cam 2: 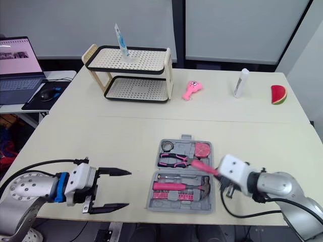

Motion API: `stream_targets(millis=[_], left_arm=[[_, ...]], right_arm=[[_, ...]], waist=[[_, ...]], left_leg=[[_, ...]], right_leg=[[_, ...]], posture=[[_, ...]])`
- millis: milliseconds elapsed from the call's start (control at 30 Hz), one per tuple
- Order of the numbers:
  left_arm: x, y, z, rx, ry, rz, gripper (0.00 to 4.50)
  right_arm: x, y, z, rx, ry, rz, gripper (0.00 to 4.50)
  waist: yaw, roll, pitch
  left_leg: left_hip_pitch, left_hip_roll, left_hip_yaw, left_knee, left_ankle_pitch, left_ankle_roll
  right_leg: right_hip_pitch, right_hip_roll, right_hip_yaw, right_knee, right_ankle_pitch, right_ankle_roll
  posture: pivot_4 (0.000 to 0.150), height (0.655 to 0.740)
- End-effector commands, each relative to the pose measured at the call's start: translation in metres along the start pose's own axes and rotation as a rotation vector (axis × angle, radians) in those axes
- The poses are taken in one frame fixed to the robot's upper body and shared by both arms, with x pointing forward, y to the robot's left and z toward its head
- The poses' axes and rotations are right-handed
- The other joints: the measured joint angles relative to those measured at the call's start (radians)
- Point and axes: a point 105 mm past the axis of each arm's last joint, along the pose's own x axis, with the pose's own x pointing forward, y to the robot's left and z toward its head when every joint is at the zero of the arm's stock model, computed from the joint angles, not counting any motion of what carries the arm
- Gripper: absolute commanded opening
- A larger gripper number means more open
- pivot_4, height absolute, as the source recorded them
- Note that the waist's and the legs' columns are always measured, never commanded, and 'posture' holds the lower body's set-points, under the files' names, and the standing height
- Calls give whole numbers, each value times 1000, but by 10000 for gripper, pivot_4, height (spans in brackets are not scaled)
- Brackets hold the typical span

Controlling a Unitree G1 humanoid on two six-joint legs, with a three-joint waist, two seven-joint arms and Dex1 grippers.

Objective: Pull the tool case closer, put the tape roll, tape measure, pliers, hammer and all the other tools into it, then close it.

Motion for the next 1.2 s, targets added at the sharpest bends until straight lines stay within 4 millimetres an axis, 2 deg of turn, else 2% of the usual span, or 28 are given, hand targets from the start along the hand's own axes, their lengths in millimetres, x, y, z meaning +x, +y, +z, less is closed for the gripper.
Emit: stream_targets(millis=[33, 200, 600, 933, 1200], left_arm=[[-8, -3, -2, 64, 53, -14, 45000], [-8, -9, -5, 82, 85, -50, 45000], [-7, -14, 3, 90, 91, -80, 45000], [-8, -17, 5, 89, 92, -78, 45000], [-6, -17, 6, 91, 86, -69, 45000]], right_arm=[[7, 23, 14, -71, 15, 135, 6777], [27, 39, 22, -63, 25, 205, 6777], [63, 58, 39, -76, 4, 262, 6777], [77, 59, 36, -70, 5, 256, 6777], [79, 63, 36, -55, -2, 293, 6777]], waist=[[5, -1, 1], [13, -3, 1], [13, -3, 2], [13, -3, 2], [13, -3, 2]], left_leg=[[0, 0, 0, 0, 0, 0], [-1, 0, 1, 0, 0, 0], [-3, 0, 1, -1, 0, 0], [-3, 0, 1, 0, 0, 0], [-3, 0, 0, 0, 0, 0]], right_leg=[[0, 0, 0, 0, 0, 0], [-1, -1, 0, -1, 0, 0], [-4, -1, 0, -1, 0, 0], [-4, -1, 0, 0, 0, 0], [-4, 0, -1, 0, 0, 0]], posture=[[1500, 7350], [1500, 7350], [1500, 7350], [1500, 7350], [1500, 7350]])
